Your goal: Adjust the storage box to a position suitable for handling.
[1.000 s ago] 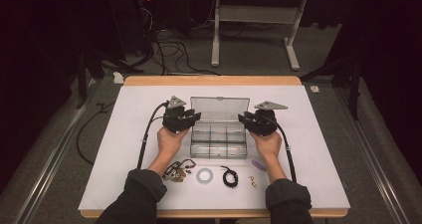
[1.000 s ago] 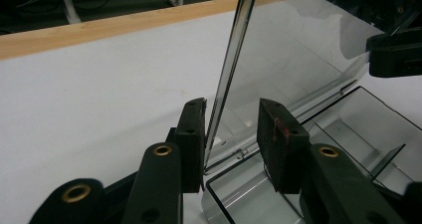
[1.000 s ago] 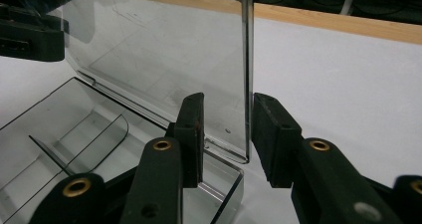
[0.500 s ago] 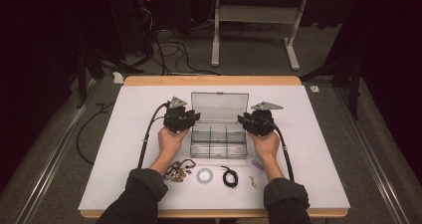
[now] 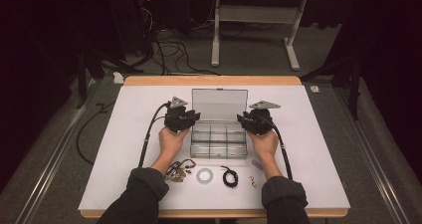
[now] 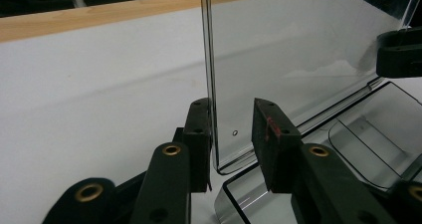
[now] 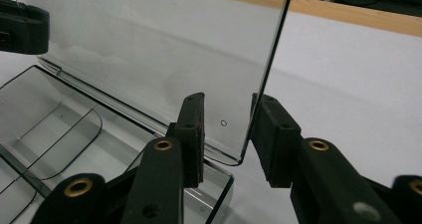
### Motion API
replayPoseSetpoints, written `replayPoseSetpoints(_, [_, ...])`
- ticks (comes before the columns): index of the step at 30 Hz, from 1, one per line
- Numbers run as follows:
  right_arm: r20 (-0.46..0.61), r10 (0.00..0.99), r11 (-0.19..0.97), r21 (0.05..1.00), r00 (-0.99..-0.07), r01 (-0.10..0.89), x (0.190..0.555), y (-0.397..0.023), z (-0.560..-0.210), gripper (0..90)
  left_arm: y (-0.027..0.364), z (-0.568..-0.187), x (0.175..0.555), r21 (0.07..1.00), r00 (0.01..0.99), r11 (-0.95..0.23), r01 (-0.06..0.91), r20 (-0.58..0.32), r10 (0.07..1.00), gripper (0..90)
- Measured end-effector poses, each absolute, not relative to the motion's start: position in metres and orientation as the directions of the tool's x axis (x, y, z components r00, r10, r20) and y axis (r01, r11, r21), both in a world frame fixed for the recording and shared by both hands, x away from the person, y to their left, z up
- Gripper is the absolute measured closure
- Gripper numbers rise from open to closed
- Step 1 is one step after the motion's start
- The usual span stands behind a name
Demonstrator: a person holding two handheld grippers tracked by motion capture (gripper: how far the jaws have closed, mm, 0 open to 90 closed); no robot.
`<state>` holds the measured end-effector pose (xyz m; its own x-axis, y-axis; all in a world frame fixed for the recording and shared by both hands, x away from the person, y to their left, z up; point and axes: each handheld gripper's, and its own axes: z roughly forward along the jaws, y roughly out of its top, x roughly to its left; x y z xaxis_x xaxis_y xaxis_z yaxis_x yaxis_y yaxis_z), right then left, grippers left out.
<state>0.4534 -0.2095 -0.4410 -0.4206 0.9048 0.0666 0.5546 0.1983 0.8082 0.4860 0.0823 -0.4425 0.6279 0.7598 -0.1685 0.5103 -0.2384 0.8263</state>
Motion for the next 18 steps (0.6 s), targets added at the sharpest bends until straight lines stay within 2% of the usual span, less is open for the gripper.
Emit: replayPoseSetpoints(18, [0.056, 0.911, 0.209, 0.791, -0.409, 0.574, 0.4571, -0.2077, -0.4435, 66.7, 0.0793, -0.4484, 0.4882, 0.81, 0.621, -0.265, 0.524, -0.15, 0.769, 68.6])
